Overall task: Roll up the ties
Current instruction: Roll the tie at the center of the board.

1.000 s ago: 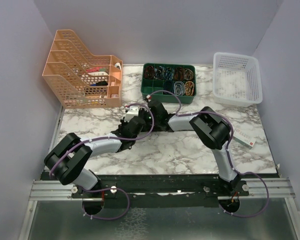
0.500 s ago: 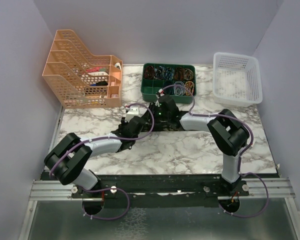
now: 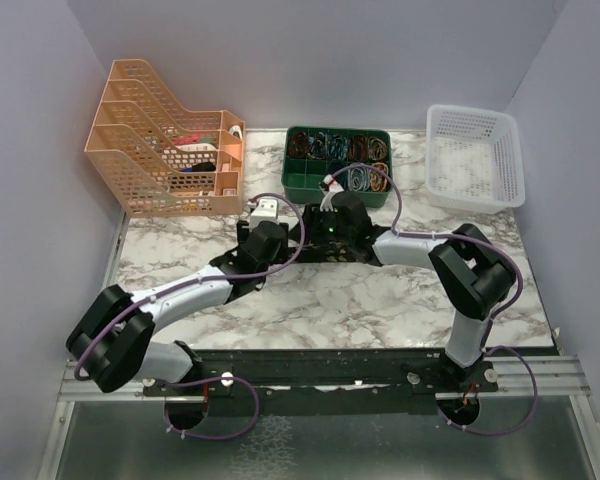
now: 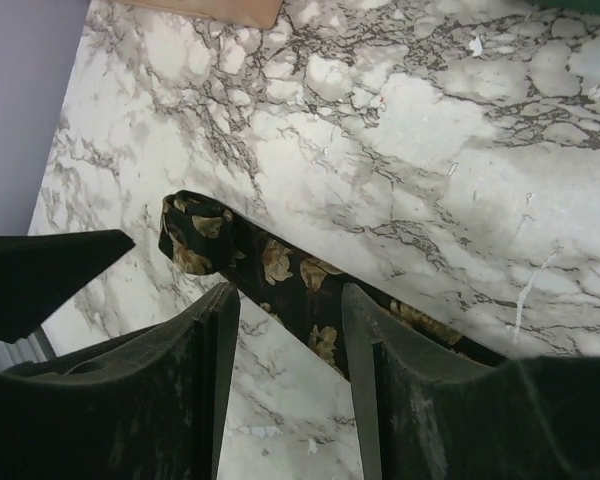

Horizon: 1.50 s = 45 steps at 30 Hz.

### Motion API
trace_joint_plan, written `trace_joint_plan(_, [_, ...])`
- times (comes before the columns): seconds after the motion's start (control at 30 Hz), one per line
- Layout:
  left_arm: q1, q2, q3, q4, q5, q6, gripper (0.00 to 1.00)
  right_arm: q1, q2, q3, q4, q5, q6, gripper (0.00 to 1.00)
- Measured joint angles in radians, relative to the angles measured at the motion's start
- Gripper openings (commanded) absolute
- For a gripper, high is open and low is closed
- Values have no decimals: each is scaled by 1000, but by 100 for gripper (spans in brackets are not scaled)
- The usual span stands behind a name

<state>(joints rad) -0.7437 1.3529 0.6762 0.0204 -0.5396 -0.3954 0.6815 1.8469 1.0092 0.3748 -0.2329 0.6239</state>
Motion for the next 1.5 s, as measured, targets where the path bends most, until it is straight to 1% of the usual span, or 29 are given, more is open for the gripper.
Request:
trace_joint_plan(0.07, [3, -37, 0, 0, 10, 0, 71, 0, -10, -22, 37, -4, -35, 51])
trace_joint_plan(0.17, [14, -82, -6, -1, 12, -16, 75, 0, -11, -22, 61, -37, -75, 51])
trace_joint_plan(0.2, [21, -99, -13, -2, 11, -25, 75, -1, -11, -13, 58, -57, -86, 53])
trace_joint_plan(0.23, [34, -119, -23, -2, 13, -38, 76, -1, -8, 0, 57, -84, -100, 57])
trace_joint_plan(0.3, [87, -169, -49, -6, 32, -66, 77, 3, -5, 32, 74, -154, -145, 97])
trace_joint_plan(0.33, [126, -194, -63, -11, 51, -80, 78, 6, -4, 35, 90, -172, -152, 100])
trace_joint_plan(0.43, [280, -270, -103, -27, 125, -135, 81, 13, -1, 19, 221, -273, -266, 100])
trace_joint_plan(0.5, [383, -303, -122, -37, 197, -184, 81, 18, 8, 15, 264, -323, -339, 100])
trace_joint_plan(0.57, [459, -307, -130, -45, 247, -208, 81, 29, 35, 36, 273, -374, -446, 100])
trace_joint_plan(0.6, [491, -299, -131, -49, 282, -223, 81, 34, 74, 74, 265, -403, -530, 100])
trace_joint_plan(0.63, [518, -287, -131, -53, 313, -234, 81, 39, 79, 79, 265, -405, -539, 100])
trace_joint_plan(0.73, [588, -245, -135, -72, 408, -266, 81, 63, 132, 129, 226, -417, -703, 100])
trace_joint_plan(0.87, [640, -238, -150, -75, 489, -279, 82, 99, 187, 189, 136, -419, -881, 100])
trace_joint_plan(1.03, [683, -251, -173, -74, 546, -281, 82, 128, 247, 256, 71, -428, -1010, 100])
trace_joint_plan(1.2, [706, -253, -175, -74, 573, -274, 82, 137, 318, 334, 26, -446, -1064, 100])
trace_joint_plan(1.3, [713, -253, -176, -74, 581, -270, 82, 140, 351, 360, 5, -449, -1077, 96])
trace_joint_plan(1.5, [725, -254, -183, -72, 596, -262, 82, 152, 431, 472, -81, -453, -1095, 91])
